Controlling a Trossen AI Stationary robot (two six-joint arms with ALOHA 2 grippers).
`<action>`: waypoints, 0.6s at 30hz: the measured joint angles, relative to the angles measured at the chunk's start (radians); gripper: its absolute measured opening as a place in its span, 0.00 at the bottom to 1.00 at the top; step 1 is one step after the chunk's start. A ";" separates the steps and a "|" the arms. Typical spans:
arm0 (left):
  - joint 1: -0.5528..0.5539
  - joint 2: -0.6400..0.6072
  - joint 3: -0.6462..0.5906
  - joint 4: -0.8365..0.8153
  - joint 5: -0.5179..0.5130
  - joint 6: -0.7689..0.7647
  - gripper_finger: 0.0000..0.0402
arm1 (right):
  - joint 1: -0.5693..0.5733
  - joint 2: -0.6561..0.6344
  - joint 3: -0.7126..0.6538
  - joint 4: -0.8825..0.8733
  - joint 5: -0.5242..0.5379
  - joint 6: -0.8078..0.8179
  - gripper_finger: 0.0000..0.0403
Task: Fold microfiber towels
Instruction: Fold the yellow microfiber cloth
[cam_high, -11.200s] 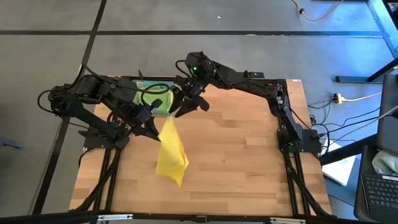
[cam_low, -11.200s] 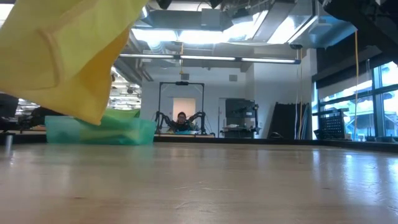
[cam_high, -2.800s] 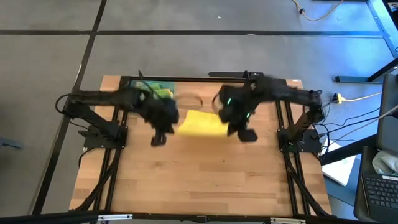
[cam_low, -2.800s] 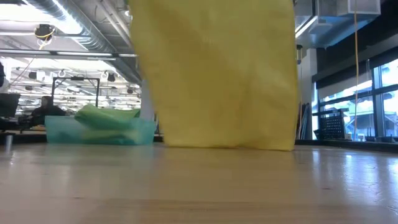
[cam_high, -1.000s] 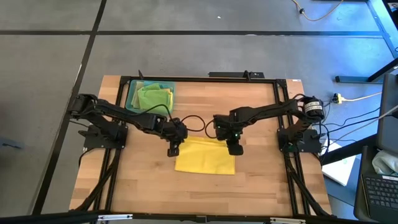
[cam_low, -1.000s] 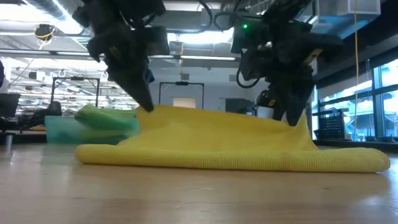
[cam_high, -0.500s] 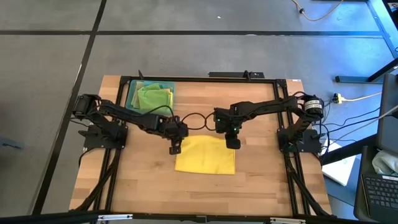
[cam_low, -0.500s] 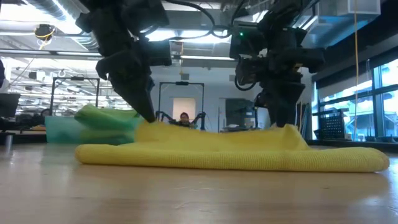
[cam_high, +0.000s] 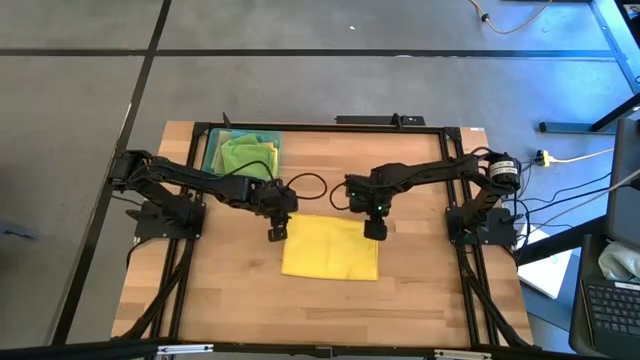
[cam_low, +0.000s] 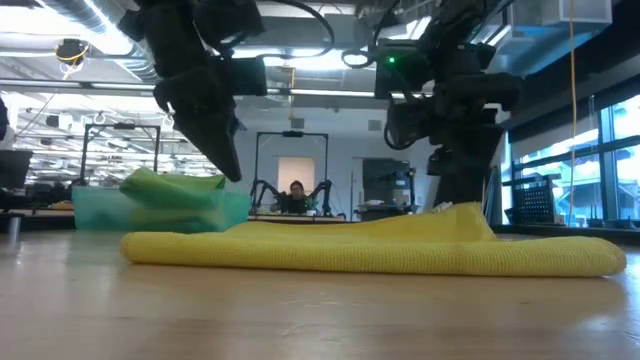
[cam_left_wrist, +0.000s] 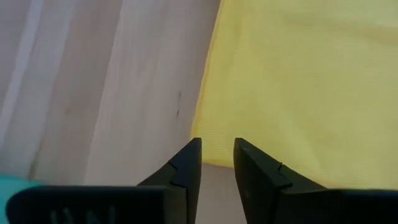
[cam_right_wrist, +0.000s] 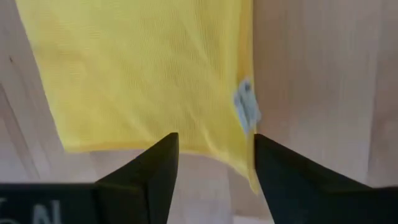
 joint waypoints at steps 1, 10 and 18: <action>-0.001 -0.008 0.000 -0.003 0.009 -0.004 0.21 | 0.001 0.000 0.000 -0.015 0.003 -0.001 0.51; -0.043 -0.063 0.001 -0.059 0.052 -0.065 0.21 | -0.041 0.001 -0.035 -0.136 0.077 0.126 0.51; -0.089 -0.121 0.001 -0.058 0.099 -0.057 0.20 | 0.019 -0.085 -0.037 -0.008 -0.268 0.333 0.51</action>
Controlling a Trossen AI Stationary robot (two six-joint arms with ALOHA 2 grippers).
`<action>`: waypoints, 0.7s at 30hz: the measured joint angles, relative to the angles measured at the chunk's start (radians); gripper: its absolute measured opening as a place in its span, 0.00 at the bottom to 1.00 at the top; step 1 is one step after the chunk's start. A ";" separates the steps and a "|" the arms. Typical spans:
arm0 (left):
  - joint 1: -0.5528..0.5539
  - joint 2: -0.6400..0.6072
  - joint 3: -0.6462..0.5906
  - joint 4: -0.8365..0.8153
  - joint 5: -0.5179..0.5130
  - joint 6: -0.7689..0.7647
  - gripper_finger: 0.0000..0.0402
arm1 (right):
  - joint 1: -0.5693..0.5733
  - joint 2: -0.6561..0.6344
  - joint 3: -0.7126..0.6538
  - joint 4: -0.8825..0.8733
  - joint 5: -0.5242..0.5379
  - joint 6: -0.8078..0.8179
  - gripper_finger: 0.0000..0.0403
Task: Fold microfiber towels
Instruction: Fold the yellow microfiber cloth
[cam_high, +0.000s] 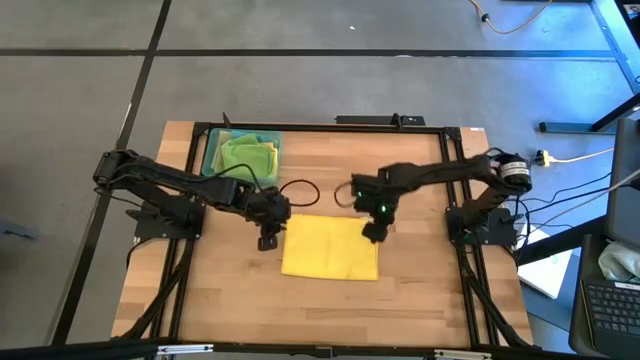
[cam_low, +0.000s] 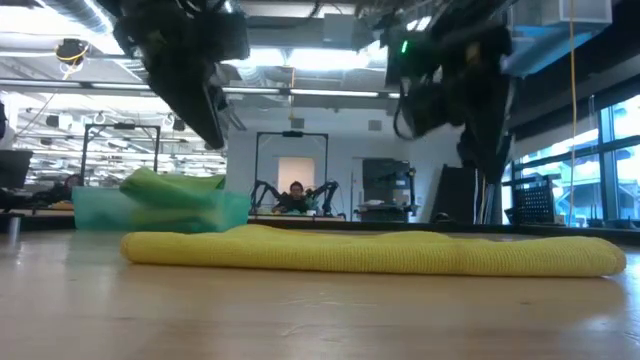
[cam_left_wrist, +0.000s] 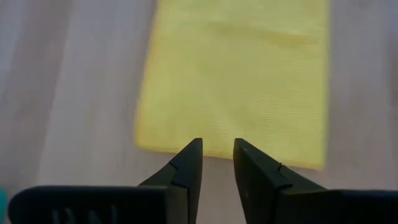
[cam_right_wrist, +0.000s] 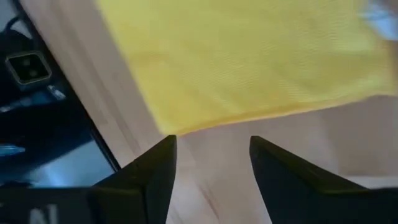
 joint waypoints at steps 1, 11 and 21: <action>-0.011 -0.007 0.000 0.001 0.006 0.015 0.20 | 0.034 -0.017 0.000 0.002 0.024 0.017 0.51; -0.173 -0.017 0.000 0.047 0.058 0.179 0.20 | 0.367 -0.101 0.000 0.295 0.394 0.359 0.51; -0.300 0.009 -0.001 0.126 0.050 0.265 0.20 | 0.581 -0.073 0.057 0.362 0.727 0.434 0.49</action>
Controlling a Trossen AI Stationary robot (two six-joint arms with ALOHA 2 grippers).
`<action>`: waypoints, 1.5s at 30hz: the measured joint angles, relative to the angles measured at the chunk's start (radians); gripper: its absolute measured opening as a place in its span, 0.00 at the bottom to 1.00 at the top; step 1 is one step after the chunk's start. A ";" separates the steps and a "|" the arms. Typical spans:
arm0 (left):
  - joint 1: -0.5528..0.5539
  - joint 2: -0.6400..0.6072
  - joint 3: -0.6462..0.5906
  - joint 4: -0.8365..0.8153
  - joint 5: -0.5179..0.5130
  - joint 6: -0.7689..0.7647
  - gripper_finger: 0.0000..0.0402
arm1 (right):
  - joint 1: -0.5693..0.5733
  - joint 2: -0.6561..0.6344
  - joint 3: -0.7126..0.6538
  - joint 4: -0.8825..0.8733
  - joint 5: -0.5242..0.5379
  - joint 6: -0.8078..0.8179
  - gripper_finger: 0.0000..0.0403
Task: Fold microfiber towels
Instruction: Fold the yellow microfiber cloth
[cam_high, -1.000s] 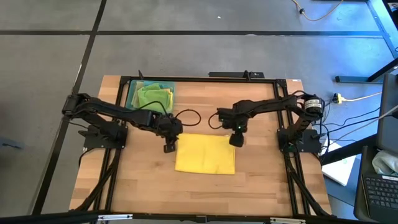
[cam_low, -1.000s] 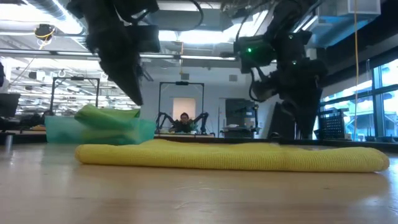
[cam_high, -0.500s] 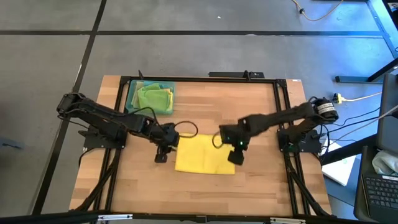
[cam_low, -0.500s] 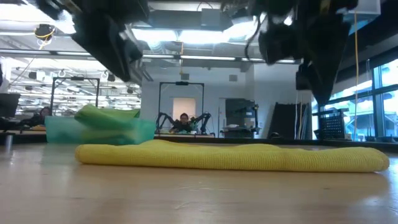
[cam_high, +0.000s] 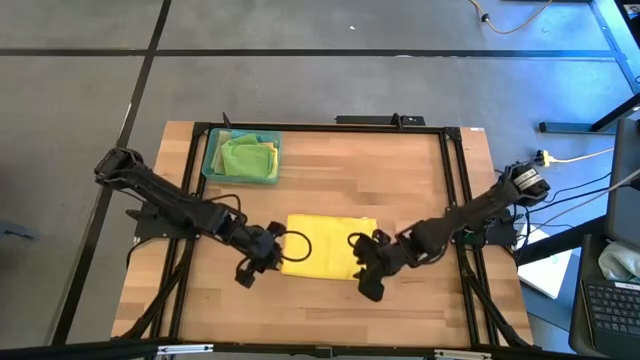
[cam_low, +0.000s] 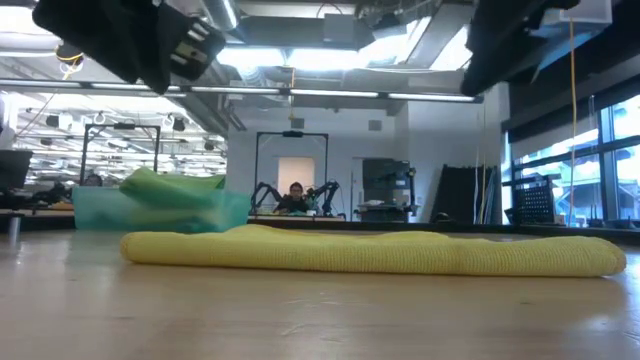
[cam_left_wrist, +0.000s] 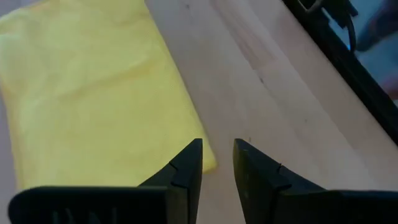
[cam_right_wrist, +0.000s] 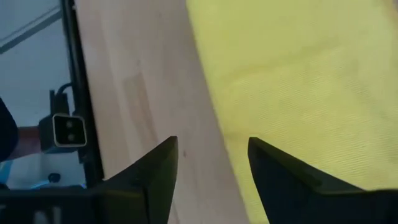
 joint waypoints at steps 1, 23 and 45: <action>-0.006 0.014 0.000 0.026 -0.012 -0.018 0.20 | 0.013 0.004 0.000 0.000 0.001 0.001 0.48; -0.083 0.258 0.000 0.105 -0.128 -0.210 0.49 | 0.118 0.070 0.000 0.022 -0.074 0.050 0.44; -0.097 0.359 0.000 0.118 -0.138 -0.276 0.49 | 0.100 0.070 0.000 0.041 -0.012 0.043 0.44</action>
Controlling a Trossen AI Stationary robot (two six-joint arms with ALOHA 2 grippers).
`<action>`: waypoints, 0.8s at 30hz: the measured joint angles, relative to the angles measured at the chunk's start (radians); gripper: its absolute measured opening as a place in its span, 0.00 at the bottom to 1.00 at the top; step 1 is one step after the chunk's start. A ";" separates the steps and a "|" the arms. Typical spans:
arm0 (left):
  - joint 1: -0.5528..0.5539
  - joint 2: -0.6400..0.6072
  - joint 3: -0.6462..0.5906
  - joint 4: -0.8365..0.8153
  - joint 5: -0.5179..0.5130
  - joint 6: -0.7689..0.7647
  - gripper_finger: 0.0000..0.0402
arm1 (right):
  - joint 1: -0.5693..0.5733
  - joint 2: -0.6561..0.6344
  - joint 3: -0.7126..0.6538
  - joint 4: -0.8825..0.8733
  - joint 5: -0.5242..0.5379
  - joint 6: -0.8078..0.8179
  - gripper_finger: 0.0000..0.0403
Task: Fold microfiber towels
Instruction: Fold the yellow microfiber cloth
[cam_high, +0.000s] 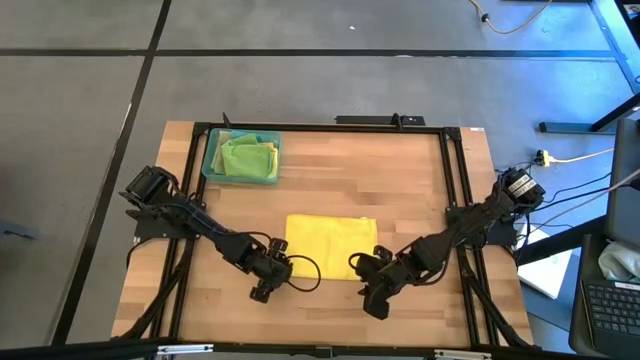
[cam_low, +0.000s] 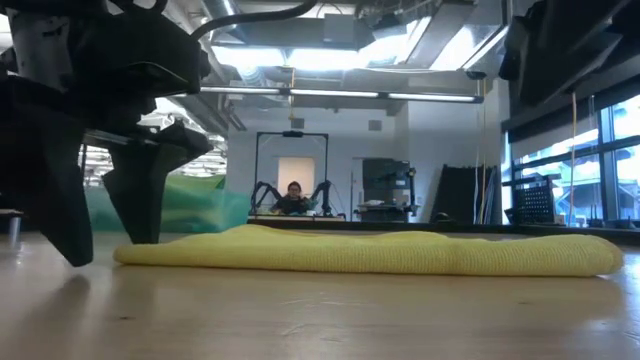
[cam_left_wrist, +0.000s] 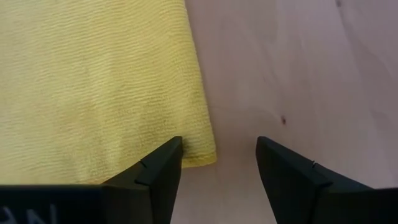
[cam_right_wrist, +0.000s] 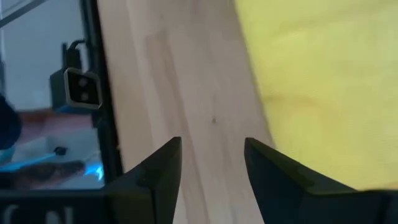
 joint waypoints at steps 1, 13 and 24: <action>-0.001 0.000 0.000 0.001 -0.006 -0.015 0.49 | -0.001 0.000 0.000 0.001 0.023 0.000 0.44; -0.004 0.000 0.000 0.005 -0.082 -0.091 0.49 | -0.022 0.000 0.000 0.063 0.108 -0.001 0.44; -0.019 0.065 0.008 0.062 0.022 -0.144 0.42 | -0.025 0.000 0.000 0.061 0.110 -0.021 0.44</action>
